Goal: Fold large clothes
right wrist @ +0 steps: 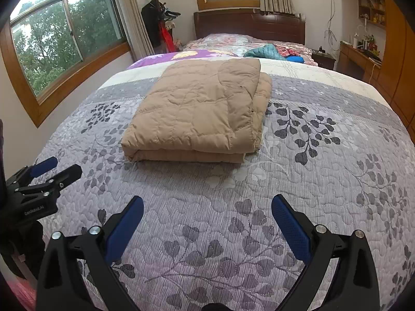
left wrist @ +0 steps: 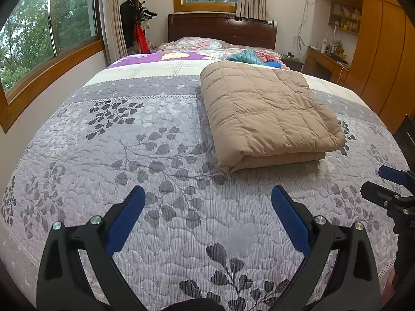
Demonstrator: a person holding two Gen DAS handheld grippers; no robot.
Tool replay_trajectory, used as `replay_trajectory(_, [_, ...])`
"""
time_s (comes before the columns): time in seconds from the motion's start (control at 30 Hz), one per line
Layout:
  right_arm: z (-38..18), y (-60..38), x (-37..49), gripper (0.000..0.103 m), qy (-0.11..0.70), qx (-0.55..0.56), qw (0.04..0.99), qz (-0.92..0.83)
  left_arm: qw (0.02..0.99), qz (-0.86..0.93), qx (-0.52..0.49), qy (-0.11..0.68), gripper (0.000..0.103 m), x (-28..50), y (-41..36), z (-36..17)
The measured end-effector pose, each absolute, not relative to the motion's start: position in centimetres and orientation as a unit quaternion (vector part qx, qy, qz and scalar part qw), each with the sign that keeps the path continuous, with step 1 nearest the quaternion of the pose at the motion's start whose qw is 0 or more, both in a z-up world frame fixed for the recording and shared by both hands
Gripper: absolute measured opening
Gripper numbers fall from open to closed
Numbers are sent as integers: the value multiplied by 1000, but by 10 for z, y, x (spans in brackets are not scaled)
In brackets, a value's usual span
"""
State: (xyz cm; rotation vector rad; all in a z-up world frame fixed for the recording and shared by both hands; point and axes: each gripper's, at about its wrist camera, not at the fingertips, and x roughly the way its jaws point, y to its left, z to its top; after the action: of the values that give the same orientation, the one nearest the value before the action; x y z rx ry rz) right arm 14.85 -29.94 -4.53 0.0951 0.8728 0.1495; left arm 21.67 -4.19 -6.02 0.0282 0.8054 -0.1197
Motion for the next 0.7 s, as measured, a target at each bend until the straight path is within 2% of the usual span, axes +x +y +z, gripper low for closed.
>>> replay_trajectory(0.7, [-46, -299, 149, 99, 421, 45, 903, 74, 918, -59, 15, 392, 97, 216, -42, -60])
